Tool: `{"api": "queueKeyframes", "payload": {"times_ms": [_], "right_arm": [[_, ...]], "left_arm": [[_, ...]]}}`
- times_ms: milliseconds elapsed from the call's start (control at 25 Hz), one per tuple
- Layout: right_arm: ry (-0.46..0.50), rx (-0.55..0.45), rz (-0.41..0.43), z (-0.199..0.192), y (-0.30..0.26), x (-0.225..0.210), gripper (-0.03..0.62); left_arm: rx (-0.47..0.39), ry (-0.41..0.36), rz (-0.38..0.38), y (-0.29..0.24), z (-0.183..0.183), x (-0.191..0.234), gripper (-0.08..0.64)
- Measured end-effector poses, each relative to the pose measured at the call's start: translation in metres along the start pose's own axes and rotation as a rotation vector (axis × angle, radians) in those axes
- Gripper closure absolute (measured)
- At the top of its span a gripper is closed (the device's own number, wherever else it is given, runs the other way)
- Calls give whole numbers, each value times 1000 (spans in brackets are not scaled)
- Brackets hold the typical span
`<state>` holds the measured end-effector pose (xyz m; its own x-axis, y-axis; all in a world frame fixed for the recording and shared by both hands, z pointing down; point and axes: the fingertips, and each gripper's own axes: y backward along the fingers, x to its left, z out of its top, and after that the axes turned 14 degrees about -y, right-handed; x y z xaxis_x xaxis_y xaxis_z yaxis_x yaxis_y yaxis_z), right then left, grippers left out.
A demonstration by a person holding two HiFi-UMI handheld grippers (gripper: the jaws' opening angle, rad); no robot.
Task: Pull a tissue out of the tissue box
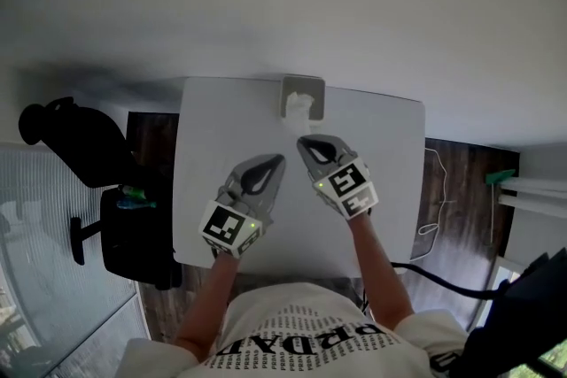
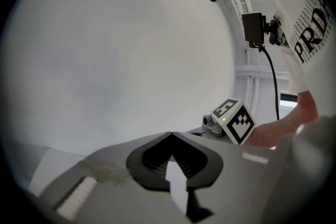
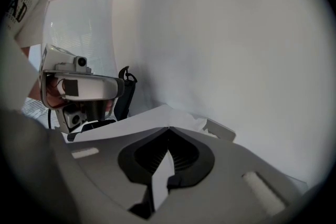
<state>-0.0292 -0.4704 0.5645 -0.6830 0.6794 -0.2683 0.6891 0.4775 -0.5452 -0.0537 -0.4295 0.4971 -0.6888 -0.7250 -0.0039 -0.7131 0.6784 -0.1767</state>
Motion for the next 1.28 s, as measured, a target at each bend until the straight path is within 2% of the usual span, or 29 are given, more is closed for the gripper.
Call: {"api": "queueKeyframes", "payload": {"times_ms": [160, 480, 720, 840, 1000, 1280], "right_arm": [[13, -4, 2, 4, 21, 19, 586], [-20, -83, 29, 5, 70, 64, 586], [-54, -181, 51, 21, 110, 99, 586], [-75, -215, 45, 33, 130, 107, 586], [-55, -240, 36, 49, 149, 113, 586], [-45, -282, 28, 55, 168, 114, 586]], "left_arm": [[-4, -2, -10, 15, 11, -17, 568], [-25, -17, -25, 42, 32, -50, 568], [-41, -37, -51, 60, 57, -72, 568], [-54, -59, -59, 65, 72, -79, 568], [-73, -70, -47, 70, 85, -81, 568], [-78, -72, -46, 67, 90, -86, 568]]}}
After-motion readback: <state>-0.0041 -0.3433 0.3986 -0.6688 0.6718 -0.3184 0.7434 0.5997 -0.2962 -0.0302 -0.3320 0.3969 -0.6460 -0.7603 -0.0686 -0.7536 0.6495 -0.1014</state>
